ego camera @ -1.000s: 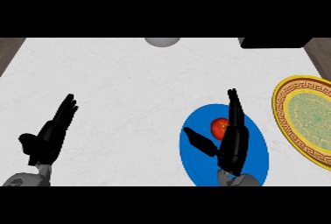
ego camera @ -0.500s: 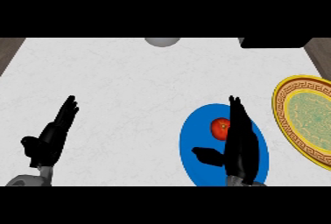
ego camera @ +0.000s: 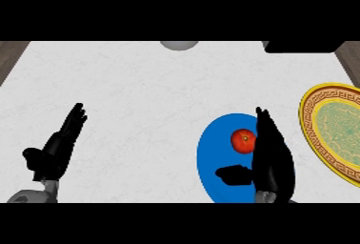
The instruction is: Pick the tomato from the plate and place it in the plate
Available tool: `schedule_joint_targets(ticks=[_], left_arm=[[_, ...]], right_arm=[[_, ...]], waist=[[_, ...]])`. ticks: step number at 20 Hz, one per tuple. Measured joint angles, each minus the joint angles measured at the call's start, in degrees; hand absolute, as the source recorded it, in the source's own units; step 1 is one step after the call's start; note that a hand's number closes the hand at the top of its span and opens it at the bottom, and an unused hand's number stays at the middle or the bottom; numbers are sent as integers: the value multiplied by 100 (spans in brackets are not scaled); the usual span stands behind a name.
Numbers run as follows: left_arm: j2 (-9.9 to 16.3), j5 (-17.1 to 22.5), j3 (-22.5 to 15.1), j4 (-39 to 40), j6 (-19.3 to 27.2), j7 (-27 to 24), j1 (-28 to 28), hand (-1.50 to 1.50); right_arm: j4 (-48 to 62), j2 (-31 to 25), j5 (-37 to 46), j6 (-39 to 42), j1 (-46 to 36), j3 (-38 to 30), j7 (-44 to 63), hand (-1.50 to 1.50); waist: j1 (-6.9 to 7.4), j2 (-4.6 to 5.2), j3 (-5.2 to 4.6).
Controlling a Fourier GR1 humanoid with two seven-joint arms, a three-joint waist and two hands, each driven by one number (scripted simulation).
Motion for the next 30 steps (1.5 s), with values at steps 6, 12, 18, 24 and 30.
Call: schedule_joint_targets(ticks=[6,12,18,24,30], left_arm=[[-5,-24,99,-107,-71,139,6,0],[-164,-203,216,225,-186,-50,-99,0],[-243,-331,346,125,-251,47,-127,0],[-313,-401,532,96,-479,103,-63,0],[-463,-614,626,129,-495,174,-141,0]], right_arm=[[144,88,-25,502,3,-176,88,-150],[608,150,-173,630,-72,-453,-65,-150],[1199,162,-106,648,-248,-656,-156,-150],[1724,180,-69,556,-325,-911,-335,150],[2102,102,-398,609,-492,-1125,-867,150]], waist=[[16,5,2],[12,11,4],[22,13,5],[21,10,5],[14,-16,-17]])
